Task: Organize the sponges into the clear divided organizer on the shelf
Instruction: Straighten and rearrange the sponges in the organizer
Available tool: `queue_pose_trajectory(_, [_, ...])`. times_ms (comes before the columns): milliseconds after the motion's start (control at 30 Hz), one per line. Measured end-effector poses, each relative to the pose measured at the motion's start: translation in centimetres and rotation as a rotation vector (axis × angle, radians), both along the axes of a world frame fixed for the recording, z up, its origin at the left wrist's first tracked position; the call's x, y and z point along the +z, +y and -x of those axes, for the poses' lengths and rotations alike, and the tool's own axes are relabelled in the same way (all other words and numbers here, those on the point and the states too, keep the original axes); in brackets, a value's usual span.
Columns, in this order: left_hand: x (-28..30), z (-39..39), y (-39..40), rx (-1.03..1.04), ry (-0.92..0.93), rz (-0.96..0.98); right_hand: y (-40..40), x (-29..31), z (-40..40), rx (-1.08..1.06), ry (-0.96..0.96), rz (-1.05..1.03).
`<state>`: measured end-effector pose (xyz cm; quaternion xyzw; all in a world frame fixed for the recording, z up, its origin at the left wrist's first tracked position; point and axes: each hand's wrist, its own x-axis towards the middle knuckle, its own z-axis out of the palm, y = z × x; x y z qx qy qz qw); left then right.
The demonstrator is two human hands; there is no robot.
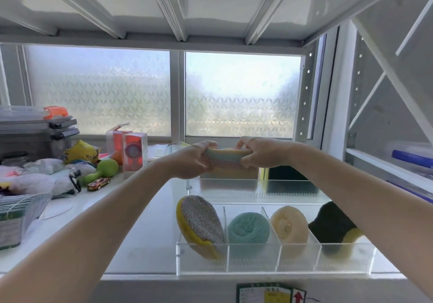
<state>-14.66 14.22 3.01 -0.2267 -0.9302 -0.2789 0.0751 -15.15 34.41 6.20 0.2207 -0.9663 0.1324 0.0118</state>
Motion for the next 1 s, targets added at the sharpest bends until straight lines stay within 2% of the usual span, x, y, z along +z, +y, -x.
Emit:
queue_pose_trajectory(100, [0.2, 0.5, -0.5, 0.006, -0.048, -0.046, -0.4, 0.4, -0.1, -0.015, 0.015, -0.009])
queue_pose_trajectory(200, [-0.6, 0.9, -0.8, 0.075, 0.017, 0.057, -0.9, -0.4, -0.1, -0.028, 0.047, -0.075])
queue_pose_trajectory(533, [-0.4, 1.6, -1.2, 0.121, 0.056, 0.079, -1.5, -0.4, 0.3, -0.046, 0.075, -0.143])
queue_pose_trajectory(1000, [-0.2, 1.5, -0.9, 0.120, 0.036, 0.082, -0.5, -0.2, 0.3, -0.030, 0.084, -0.090])
